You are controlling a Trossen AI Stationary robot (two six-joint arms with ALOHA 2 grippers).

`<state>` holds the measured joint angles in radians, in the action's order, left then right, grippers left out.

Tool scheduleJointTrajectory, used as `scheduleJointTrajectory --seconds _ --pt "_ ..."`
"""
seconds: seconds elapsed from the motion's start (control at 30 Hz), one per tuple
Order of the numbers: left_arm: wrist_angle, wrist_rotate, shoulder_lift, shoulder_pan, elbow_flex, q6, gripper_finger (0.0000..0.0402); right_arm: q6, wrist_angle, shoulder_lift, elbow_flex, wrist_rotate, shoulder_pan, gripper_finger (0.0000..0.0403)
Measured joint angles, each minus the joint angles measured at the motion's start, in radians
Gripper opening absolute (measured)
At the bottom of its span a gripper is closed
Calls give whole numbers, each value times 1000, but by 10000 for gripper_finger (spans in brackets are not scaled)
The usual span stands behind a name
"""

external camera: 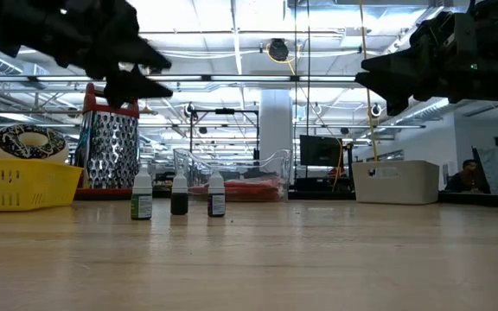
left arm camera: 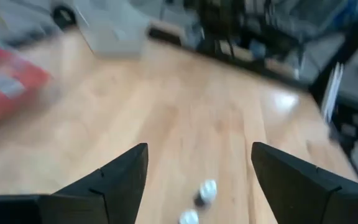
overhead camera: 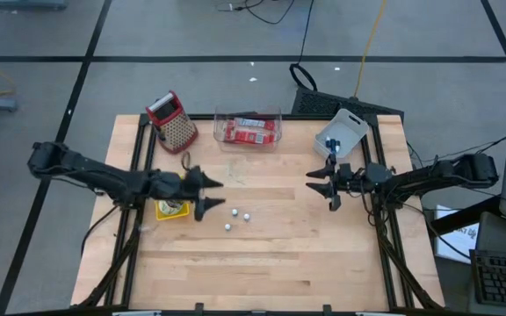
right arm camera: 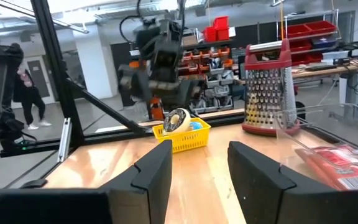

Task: Pick & Place Food Item
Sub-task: Put the top green food coloring bottle into the white bin

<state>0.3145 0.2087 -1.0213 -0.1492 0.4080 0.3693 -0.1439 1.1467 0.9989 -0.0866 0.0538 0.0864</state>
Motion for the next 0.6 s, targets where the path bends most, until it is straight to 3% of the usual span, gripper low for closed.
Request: scheduleJointTrajectory --seconds 0.27,0.6 --pt "76 1 -232 -119 7 -74 268 0 -7 0 -2 -3 0 142" --pt "196 63 -449 -127 7 -103 255 -1 -7 0 -4 -5 0 141"
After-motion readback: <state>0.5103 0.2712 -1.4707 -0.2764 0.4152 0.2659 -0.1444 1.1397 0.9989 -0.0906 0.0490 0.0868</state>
